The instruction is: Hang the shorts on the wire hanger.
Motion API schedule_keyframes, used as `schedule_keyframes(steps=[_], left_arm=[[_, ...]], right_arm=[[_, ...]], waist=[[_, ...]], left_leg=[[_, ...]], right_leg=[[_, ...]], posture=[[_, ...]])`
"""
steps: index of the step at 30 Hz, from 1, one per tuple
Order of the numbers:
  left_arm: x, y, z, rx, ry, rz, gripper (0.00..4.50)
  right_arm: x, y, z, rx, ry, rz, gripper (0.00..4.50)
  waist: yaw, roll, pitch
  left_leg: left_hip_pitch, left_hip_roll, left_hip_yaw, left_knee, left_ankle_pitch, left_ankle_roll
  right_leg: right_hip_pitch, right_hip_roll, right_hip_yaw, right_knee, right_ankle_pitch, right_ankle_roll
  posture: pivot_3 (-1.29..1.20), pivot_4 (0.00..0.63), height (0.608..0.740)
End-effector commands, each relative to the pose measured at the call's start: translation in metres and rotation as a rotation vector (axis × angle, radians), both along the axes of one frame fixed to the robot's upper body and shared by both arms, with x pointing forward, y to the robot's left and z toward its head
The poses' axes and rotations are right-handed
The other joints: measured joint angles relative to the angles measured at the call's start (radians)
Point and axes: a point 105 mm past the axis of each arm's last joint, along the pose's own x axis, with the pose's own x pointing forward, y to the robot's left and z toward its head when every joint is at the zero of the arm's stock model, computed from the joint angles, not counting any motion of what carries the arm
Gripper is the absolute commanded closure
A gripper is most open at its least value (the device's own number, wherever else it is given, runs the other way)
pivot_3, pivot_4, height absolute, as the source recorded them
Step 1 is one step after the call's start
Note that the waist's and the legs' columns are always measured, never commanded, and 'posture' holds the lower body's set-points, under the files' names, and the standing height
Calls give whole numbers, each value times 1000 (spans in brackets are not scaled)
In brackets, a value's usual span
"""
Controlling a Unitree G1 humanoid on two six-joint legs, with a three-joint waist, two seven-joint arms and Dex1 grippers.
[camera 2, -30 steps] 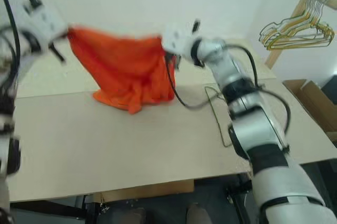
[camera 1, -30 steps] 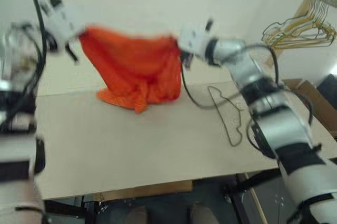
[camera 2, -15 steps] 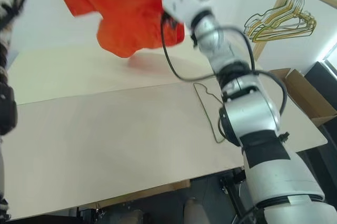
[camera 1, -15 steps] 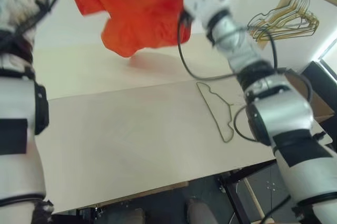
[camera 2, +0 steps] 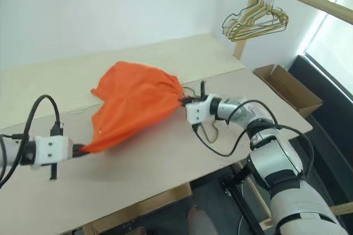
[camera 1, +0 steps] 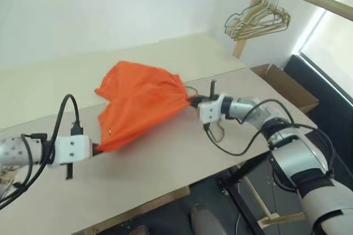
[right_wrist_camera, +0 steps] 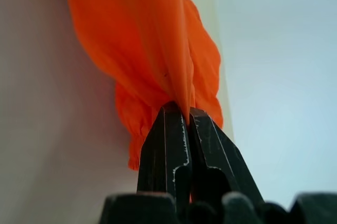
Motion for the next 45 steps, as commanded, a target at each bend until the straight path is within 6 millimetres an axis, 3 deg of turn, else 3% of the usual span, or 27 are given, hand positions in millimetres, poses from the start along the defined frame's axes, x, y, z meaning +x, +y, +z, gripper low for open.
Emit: schedule_keyframes(steps=[1,3,8,14,15,20,22,23,26,29,32,35,42,45], left_arm=[[-30,-10,16,43,97,-74,4461],[-48,-16,19,30,173,-94,4461],[-75,-43,21,-62,248,-137,4461],[-79,-59,12,-100,247,-132,4461],[-79,-58,10,-93,252,-127,4499],[-86,-49,3,-38,318,-147,3311],[-89,-36,2,8,310,-154,2695],[-93,-30,5,18,321,-161,2418],[-97,-20,16,18,320,-159,2418],[-83,-12,31,-28,247,-106,2418],[-43,-18,51,-184,66,10,2418],[-9,-39,73,-436,-27,93,2418],[19,-81,93,-680,25,39,2418],[28,-98,105,-747,41,0,2418]], right_arm=[[-11,-1,3,-51,-44,87,4500],[-19,-4,-6,-108,-42,131,4500],[-34,-20,-18,-220,-31,215,4500],[-57,-45,-33,-293,38,281,4500],[-60,-46,-34,-284,51,283,4245],[-75,-54,-35,-271,185,246,2863],[-89,-68,-25,-278,346,189,2238],[-96,-72,-18,-253,412,165,2232],[-99,-82,2,-155,546,56,2232],[-83,-96,26,0,648,-148,2232],[-58,-112,41,156,681,-393,2232],[-38,-132,29,176,767,-716,2232],[-17,-159,-12,97,850,-1186,2232],[-11,-168,-24,93,866,-1315,2232]], waist=[[11,3,7],[26,4,9],[59,4,10],[89,4,10],[90,4,10],[94,4,10],[99,5,10],[107,7,11],[117,7,12],[139,7,12],[171,7,12],[197,6,12],[201,6,12],[200,5,12]], left_leg=[[6,0,0,0,-2,1],[17,2,0,0,-7,0],[18,3,1,1,-7,-1],[17,3,2,1,-8,-2],[17,3,2,1,-8,-2],[17,4,2,2,-9,-2],[16,4,2,2,-9,-1],[15,5,2,2,-9,0],[14,6,3,2,-11,2],[17,6,4,2,-11,2],[19,6,5,3,-11,2],[17,5,5,3,-11,2],[-5,4,5,7,-10,1],[-6,1,5,7,-9,-2]], right_leg=[[6,0,0,-6,0,0],[17,2,1,-8,-1,0],[16,3,2,-7,-1,-1],[17,3,2,-10,-1,-1],[17,3,3,-10,-1,-1],[17,3,3,-10,-1,-1],[17,3,3,-11,-1,-2],[17,3,3,-11,-1,-2],[16,3,2,-12,-1,-2],[18,3,3,-12,0,-4],[18,3,3,-12,0,-4],[17,4,2,-12,0,-4],[-5,3,3,-9,1,-3],[-7,3,3,-7,2,-3]], posture=[[-42,86,740],[-39,86,740],[-37,86,740],[-49,82,740],[-50,81,740],[-57,78,740],[-49,79,740],[-49,78,740],[-44,79,740],[-40,78,740],[-44,76,740],[-53,74,740],[-49,78,740],[-33,83,740]])
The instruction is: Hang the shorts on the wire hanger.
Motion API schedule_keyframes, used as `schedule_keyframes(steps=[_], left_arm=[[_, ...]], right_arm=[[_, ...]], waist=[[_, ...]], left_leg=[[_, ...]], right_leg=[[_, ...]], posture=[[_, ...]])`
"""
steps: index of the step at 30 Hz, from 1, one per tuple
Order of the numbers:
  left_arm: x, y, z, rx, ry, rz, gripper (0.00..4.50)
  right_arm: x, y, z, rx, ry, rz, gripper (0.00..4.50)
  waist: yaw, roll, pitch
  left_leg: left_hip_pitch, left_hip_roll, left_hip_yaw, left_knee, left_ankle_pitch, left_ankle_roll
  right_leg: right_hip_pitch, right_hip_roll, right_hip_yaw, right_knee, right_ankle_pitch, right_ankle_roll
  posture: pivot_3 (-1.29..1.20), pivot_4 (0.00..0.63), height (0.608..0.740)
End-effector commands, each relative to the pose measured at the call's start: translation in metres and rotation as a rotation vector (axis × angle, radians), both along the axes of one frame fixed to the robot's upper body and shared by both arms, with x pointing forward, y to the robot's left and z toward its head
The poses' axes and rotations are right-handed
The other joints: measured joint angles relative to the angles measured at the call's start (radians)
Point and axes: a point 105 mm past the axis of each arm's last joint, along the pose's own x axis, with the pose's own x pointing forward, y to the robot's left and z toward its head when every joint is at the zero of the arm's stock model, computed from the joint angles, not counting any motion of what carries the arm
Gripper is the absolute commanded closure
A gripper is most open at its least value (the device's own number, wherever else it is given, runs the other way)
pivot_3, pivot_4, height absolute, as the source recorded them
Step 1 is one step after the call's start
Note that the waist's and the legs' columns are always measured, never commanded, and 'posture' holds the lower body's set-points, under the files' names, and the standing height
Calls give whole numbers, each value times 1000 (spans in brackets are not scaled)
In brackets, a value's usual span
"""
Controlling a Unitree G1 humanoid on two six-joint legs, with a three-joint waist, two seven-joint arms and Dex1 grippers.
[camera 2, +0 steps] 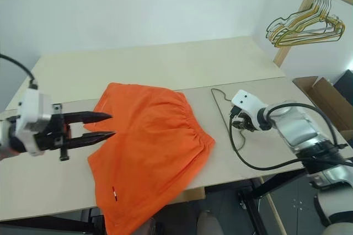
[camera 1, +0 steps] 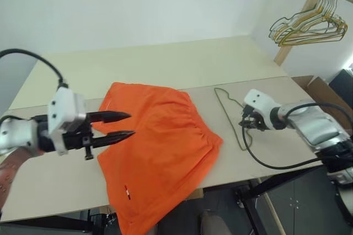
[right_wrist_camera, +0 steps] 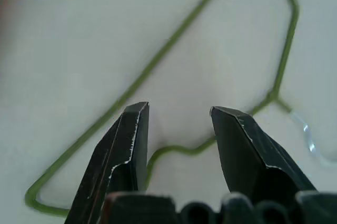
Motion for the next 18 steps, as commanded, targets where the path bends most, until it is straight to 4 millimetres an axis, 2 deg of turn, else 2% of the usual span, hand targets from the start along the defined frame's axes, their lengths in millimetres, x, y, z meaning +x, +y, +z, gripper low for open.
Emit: schedule_keyframes(steps=[1,6,11,18], left_arm=[[7,-15,12,-69,4,-31,2418],[12,-30,12,-79,10,-82,2418],[13,-28,10,-72,16,-83,2418],[11,-22,12,-52,16,-78,2418]], right_arm=[[9,-19,6,-76,-20,-128,2232],[4,-29,-13,-100,53,-183,2232],[-8,-23,-33,-43,170,-185,2232],[-22,-20,-34,17,249,-220,2232]], waist=[[0,0,0],[2,0,0],[2,-3,-1],[12,-8,0]], left_leg=[[0,-1,0,0,0,0],[2,-1,-1,0,0,0],[5,-1,-2,0,0,0],[11,0,-3,0,0,1]], right_leg=[[0,0,0,0,0,0],[4,0,-1,-2,0,1],[8,1,-1,-3,0,1],[16,1,-4,-6,0,1]], posture=[[-31,86,740],[-34,93,740],[-39,97,740],[-34,99,740]])
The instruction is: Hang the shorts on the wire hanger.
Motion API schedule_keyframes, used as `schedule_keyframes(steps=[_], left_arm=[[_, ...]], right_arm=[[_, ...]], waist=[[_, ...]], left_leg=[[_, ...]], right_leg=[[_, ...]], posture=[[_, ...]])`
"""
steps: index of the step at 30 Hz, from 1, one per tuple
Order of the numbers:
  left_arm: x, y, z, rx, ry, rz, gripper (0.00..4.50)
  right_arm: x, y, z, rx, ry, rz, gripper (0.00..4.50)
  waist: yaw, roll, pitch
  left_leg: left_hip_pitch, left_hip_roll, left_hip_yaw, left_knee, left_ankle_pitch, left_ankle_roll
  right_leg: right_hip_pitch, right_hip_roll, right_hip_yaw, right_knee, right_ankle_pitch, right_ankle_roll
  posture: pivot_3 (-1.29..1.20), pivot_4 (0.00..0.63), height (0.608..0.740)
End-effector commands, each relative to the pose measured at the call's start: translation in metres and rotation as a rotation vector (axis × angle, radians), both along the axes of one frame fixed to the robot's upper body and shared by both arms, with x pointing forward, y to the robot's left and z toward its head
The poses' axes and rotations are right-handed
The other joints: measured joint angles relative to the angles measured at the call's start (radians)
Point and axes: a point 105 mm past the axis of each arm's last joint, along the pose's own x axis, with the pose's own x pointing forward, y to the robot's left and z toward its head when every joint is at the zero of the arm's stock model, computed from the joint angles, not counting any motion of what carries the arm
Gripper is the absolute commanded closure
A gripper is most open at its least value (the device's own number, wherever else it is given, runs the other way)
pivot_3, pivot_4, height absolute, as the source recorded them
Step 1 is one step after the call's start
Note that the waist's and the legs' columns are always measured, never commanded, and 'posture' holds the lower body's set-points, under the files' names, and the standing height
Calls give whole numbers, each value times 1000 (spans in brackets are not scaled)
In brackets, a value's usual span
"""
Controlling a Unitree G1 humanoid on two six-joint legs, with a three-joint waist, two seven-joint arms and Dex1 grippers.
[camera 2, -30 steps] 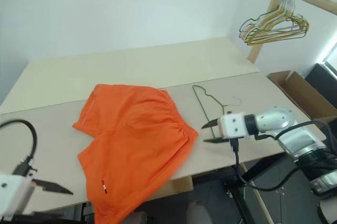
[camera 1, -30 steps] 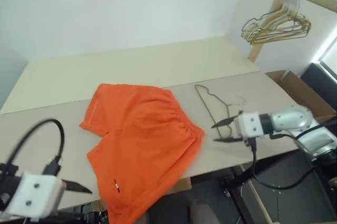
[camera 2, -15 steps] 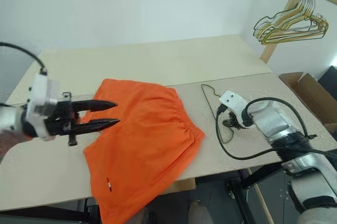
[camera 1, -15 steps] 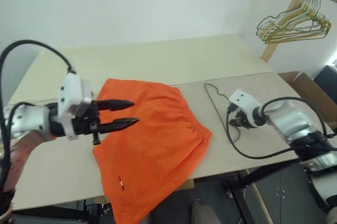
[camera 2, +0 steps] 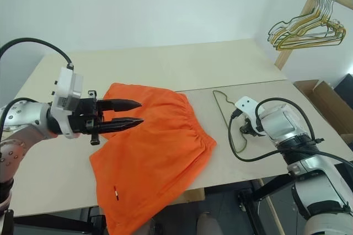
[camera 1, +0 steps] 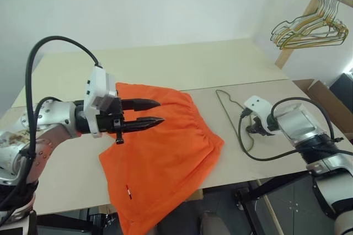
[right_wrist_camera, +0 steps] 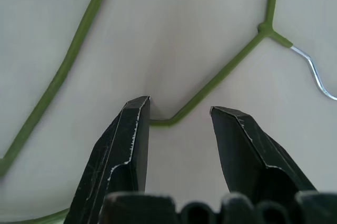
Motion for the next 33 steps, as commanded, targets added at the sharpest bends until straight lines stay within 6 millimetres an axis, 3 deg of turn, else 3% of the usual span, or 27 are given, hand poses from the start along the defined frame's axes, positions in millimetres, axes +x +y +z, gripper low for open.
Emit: schedule_keyframes(steps=[1,2,5,11,19,25,28,33], left_arm=[[-1,5,7,7,-32,14,2418],[-1,6,7,9,-33,13,2418],[-1,6,7,14,-34,11,2379],[1,8,9,21,-41,16,2379],[0,8,6,13,-35,23,2379],[1,9,5,6,-30,34,2379],[1,9,6,3,-29,41,2379],[5,14,14,-12,-45,64,2379]], right_arm=[[-22,-1,-24,45,156,-50,2232],[-24,0,-25,47,171,-58,2232],[-27,1,-31,47,205,-88,2823],[-13,-3,-29,78,169,-199,4488],[4,1,-17,230,160,-444,4488],[21,2,-14,251,52,-469,4488],[33,6,2,268,-48,-423,4488],[44,19,55,290,-238,-268,4488]], waist=[[6,-1,0],[7,-1,1],[10,-2,1],[8,-11,-2],[-1,-14,-3],[-19,-14,-3],[-20,-13,-2],[-20,0,13]], left_leg=[[2,0,0,0,0,0],[5,0,0,-1,0,1],[6,1,0,-1,-1,1],[7,1,0,-1,-1,1],[7,5,0,-2,-1,1],[7,6,0,-4,-1,1],[7,6,0,-4,-1,1],[3,5,1,-4,-1,1]], right_leg=[[2,0,0,-1,0,0],[5,0,0,-2,0,0],[7,1,0,-2,0,0],[7,1,-1,-3,0,0],[8,6,0,-10,5,-3],[8,6,0,-10,5,-3],[8,6,1,-10,6,-3],[3,6,2,-10,6,-3]], posture=[[-31,100,740],[-30,101,740],[-31,101,740],[-34,103,740],[-54,108,740],[-58,114,740],[-58,112,740],[-73,98,740]])
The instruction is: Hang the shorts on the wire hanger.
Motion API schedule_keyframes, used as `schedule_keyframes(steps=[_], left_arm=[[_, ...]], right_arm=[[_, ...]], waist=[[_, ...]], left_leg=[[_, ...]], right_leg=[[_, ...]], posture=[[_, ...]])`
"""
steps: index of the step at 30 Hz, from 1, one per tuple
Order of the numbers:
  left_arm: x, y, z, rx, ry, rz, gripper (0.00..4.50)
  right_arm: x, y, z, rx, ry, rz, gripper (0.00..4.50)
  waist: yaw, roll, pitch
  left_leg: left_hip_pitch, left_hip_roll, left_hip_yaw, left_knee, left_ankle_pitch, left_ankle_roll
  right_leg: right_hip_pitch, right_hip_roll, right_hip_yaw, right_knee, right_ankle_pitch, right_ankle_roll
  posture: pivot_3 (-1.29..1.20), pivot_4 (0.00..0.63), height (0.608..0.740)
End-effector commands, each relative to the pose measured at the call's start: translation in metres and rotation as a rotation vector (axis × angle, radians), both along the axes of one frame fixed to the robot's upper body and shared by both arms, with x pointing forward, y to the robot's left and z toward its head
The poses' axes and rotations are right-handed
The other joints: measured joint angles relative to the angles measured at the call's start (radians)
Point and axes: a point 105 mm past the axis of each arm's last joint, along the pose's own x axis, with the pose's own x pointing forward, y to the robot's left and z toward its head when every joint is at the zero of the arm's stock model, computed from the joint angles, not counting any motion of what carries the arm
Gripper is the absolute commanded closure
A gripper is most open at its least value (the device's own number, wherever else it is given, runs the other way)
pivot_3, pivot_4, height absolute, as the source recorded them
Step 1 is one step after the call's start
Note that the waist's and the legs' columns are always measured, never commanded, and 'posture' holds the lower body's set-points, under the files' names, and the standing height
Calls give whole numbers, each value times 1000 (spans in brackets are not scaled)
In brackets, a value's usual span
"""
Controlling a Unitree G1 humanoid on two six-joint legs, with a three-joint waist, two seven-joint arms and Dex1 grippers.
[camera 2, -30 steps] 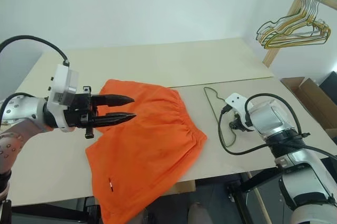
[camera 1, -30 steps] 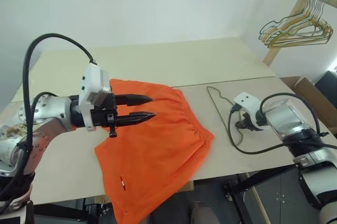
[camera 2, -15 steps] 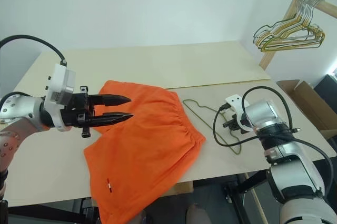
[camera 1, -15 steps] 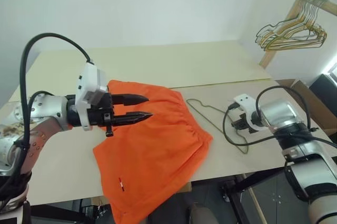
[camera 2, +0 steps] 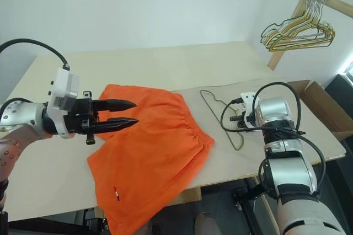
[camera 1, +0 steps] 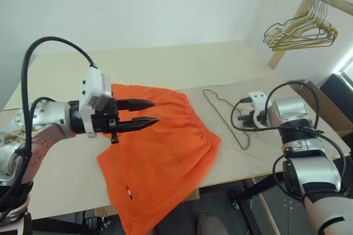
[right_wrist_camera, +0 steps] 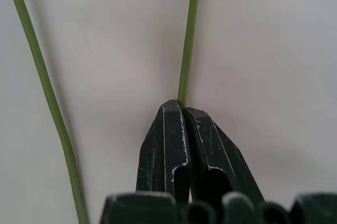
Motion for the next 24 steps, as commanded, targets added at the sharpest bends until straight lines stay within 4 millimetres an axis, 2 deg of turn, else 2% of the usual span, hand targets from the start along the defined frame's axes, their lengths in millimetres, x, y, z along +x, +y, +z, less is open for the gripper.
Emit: schedule_keyframes(steps=[1,5,7,10,13,19,24], left_arm=[[4,7,18,-27,-57,30,2379],[12,12,29,-40,-76,45,2379],[17,15,33,-35,-96,49,2379],[30,20,45,-37,-131,72,2379],[44,25,61,-46,-160,97,2379],[66,29,74,-40,-129,119,2379],[83,20,60,31,-26,100,2379]], right_arm=[[9,12,60,-17,-211,121,4488],[1,24,103,-37,-338,237,4488],[-5,32,122,-80,-425,320,4488],[-12,47,149,-253,-659,495,4488],[-16,55,170,-524,-949,642,4488],[-25,73,192,-719,-1260,816,4488],[-33,100,201,-805,-1447,960,4488]], waist=[[0,7,4],[-3,8,5],[-6,8,5],[-16,7,4],[-26,5,0],[-63,5,-5],[-110,5,-14]], left_leg=[[-3,0,0,0,0,0],[-27,-1,0,3,5,-8],[-31,-1,0,3,7,-11],[-31,-1,0,4,7,-10],[-30,-2,0,5,7,-10],[-30,-2,0,5,11,-17],[-30,-2,0,5,12,-19]], right_leg=[[-4,0,0,1,0,0],[-31,0,1,15,1,1],[-35,-1,1,16,1,0],[-34,-1,1,16,1,1],[-32,-1,-1,12,1,1],[-33,-1,0,15,1,1],[-32,-2,1,17,1,1]], posture=[[-78,92,740],[-98,73,740],[-107,64,740],[-119,45,740],[-129,27,740],[-143,9,740],[-158,3,740]])
